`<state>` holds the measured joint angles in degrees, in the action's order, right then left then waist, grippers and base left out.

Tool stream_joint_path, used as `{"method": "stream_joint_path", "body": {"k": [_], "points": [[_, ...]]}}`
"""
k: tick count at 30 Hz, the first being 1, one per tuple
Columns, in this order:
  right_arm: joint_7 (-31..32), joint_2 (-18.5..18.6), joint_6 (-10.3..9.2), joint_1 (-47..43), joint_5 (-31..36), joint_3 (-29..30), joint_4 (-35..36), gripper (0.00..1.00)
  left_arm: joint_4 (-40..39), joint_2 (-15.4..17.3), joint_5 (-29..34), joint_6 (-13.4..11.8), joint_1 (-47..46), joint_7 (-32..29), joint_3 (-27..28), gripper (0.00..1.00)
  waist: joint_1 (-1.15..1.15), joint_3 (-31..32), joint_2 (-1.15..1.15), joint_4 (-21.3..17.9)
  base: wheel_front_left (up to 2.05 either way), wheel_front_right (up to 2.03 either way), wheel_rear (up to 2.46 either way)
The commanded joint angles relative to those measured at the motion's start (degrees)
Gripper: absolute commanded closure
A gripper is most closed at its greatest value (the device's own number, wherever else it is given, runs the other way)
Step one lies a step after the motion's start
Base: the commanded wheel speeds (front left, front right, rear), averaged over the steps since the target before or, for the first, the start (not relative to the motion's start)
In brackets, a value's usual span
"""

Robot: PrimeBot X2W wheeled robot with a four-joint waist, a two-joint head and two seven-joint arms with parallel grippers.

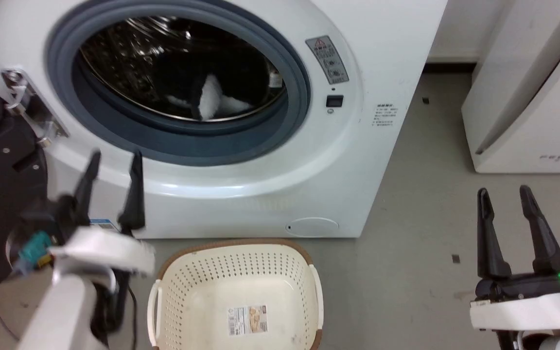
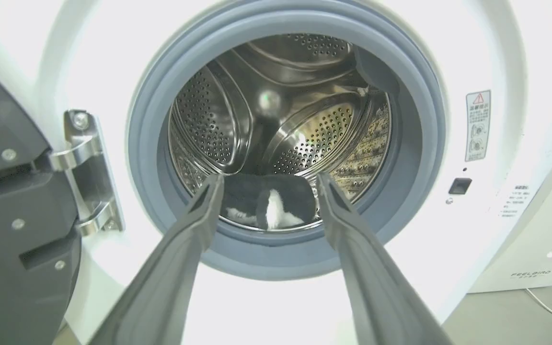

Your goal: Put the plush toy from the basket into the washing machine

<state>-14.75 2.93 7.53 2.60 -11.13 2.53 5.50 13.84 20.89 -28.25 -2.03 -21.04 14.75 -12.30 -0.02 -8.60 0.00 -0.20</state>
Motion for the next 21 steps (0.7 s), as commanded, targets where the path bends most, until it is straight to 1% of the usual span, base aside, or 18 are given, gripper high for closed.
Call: {"method": "stream_joint_path", "body": {"k": [1, 7, 15, 17, 21], "points": [[-0.3, -0.1, -0.04, -1.2, 0.0, -0.1, -0.3, 0.0, -0.9, -1.0, 0.2, -0.6, 3.1, 0.2, 0.4, 0.0, 0.02, 1.9, 0.0, 0.9, 0.0, 0.0, 0.0], [-0.3, -0.1, -0.04, -3.2, -0.5, -0.9, -0.6, 0.0, -4.1, -3.4, 2.2, -1.5, 12.1, 0.2, 0.3, 0.0, 0.02, 3.6, 0.0, 1.4, 0.0, 0.0, 0.0], [-0.3, -0.1, -0.04, -4.9, -0.7, -1.7, -1.0, 0.0, -7.3, -7.2, 6.7, -2.7, 17.6, 0.2, 1.3, 0.0, 0.02, 4.4, 0.0, 2.3, 0.0, 0.0, 0.0], [-0.3, -0.1, -0.04, -5.2, -0.7, -1.8, -1.1, 0.0, -7.9, -8.1, 7.8, -2.7, 18.6, 0.2, 1.8, 0.0, 0.02, 4.7, 0.0, 2.4, 0.0, 0.0, 0.0], [-0.3, -0.1, -0.04, -5.6, -0.8, -1.9, -1.3, 0.0, -8.9, -9.4, 9.4, -1.9, 19.8, 0.2, 2.8, 0.0, 0.02, 4.8, 0.0, 2.6, 0.0, 0.0, 0.0]]}}
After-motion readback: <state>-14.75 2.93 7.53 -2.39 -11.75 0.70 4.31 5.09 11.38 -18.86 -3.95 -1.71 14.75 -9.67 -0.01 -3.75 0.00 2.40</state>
